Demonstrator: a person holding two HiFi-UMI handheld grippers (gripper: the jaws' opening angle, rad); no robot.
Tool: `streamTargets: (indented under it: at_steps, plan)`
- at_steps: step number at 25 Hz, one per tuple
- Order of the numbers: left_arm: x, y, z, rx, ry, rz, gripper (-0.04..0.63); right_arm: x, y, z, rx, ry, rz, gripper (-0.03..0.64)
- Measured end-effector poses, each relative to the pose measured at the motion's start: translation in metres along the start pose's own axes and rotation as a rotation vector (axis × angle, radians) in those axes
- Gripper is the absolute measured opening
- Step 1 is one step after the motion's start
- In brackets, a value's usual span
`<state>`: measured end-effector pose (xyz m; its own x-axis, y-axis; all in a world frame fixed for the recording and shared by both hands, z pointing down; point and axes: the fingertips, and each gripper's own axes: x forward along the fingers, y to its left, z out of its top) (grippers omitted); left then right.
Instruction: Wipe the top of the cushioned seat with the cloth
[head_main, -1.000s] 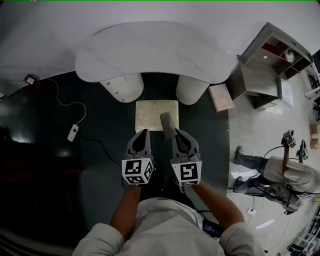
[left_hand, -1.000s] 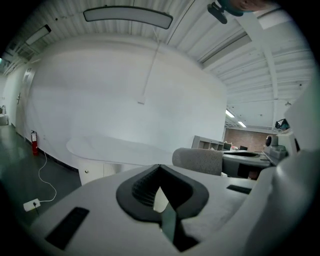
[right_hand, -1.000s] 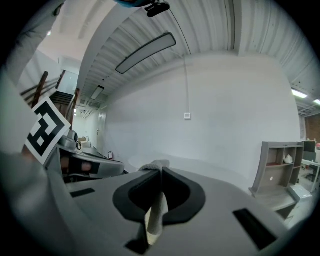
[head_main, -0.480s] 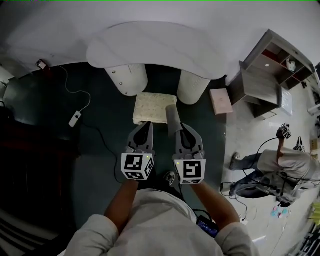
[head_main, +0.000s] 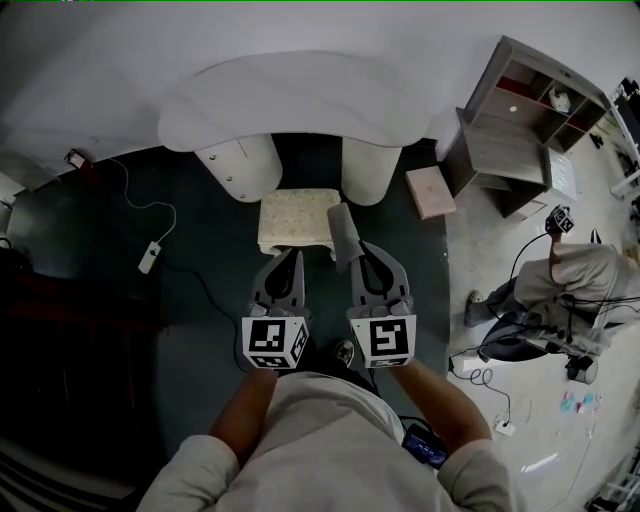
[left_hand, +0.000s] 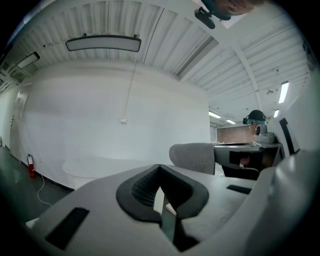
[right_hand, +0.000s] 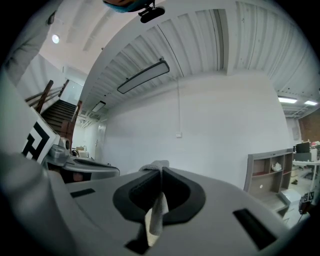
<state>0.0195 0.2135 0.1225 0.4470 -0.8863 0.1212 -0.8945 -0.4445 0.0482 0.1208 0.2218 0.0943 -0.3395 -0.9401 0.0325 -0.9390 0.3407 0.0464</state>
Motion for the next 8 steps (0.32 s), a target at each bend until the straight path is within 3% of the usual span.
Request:
streamTargets:
  at_steps: [8]
  plan:
    - [-0.003,-0.031,0.007,0.039,-0.024,-0.055,0.012,-0.021,-0.005,0.008,-0.038,-0.044,0.001,0.014]
